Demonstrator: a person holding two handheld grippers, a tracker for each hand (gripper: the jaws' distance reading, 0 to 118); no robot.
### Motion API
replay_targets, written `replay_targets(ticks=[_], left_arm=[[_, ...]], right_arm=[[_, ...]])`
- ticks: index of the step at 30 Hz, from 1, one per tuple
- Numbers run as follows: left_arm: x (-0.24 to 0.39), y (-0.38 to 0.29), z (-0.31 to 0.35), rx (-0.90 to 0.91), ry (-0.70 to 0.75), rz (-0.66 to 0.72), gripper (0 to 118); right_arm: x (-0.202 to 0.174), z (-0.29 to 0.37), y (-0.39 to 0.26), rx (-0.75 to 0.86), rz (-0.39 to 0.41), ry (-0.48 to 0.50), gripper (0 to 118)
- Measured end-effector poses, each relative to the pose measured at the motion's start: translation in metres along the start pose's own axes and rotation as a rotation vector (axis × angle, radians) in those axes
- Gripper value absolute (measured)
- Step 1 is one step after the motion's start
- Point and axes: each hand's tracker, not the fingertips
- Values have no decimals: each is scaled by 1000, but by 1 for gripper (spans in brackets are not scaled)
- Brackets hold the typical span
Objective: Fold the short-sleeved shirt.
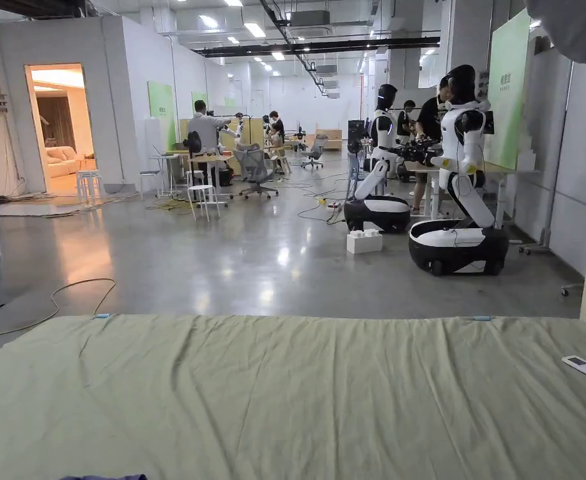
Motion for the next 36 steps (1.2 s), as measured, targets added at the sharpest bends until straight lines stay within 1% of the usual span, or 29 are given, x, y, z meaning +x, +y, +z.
replay_targets(ticks=[1,2,3,4,5,6,7,8,10,11,12,14,15,16,17,18,19,20,21,22,23,24,25,26,29,31,33,34,36], left_arm=[[19,-3,3,34,-52,-79,0],[37,-6,7,81,-108,-130,0],[47,-7,10,104,-158,-152,0],[57,-8,13,120,-199,-172,0],[62,-9,16,123,-216,-186,0],[58,-8,16,116,-200,-149,0],[49,-6,14,99,-190,-65,0],[32,-2,9,68,-163,63,0],[-12,-3,-2,-5,-119,411,0],[-38,-7,-6,-33,-87,610,0],[-62,-14,-8,-47,-51,824,0],[-96,-34,-5,-19,-7,1200,0],[-106,-48,0,15,8,1403,0],[-108,-58,4,51,11,1543,0],[-107,-67,10,86,12,1667,0],[-102,-72,15,111,25,1724,0],[-96,-73,21,122,92,1682,0],[-93,-72,28,110,149,1629,0],[-91,-64,32,96,171,1592,0],[-91,-62,37,99,161,1556,0],[-91,-62,40,115,148,1564,0],[-93,-61,43,126,146,1573,0],[-95,-61,42,132,143,1581,0],[-97,-59,42,134,139,1590,0],[-100,-58,41,138,136,1583,0],[-102,-58,41,138,126,1581,0],[-103,-60,41,142,114,1599,0],[-103,-60,41,140,112,1605,0],[-103,-61,41,139,115,1608,0]], right_arm=[[-20,1,-1,-11,124,63,0],[-40,3,-6,38,278,112,0],[-57,6,-12,89,385,130,0],[-68,8,-13,121,424,147,0],[-73,9,-17,104,395,205,0],[-71,7,-14,88,331,241,0],[-65,6,-14,86,231,236,0],[-55,3,-11,68,112,202,0],[-22,-2,-10,10,-193,145,0],[-3,-4,-13,-9,-391,110,0],[20,-6,-17,-29,-613,85,0],[46,-4,-36,-70,-1001,32,0],[54,2,-47,-59,-1177,-45,0],[57,8,-55,-61,-1327,-88,0],[58,16,-66,-39,-1475,-129,0],[56,24,-76,20,-1604,-150,0],[50,31,-86,107,-1797,-122,0],[48,38,-91,115,-1919,-126,0],[53,42,-90,130,-1884,-150,0],[57,45,-89,96,-1843,-168,0],[62,45,-84,77,-1704,-185,0],[68,44,-76,99,-1624,-209,0],[71,45,-74,114,-1586,-231,0],[70,44,-73,103,-1626,-201,0],[68,41,-71,79,-1649,-142,0],[66,41,-64,68,-1571,-146,0],[64,41,-62,62,-1522,-157,0],[62,41,-62,60,-1544,-140,0],[62,42,-63,68,-1549,-135,0]])
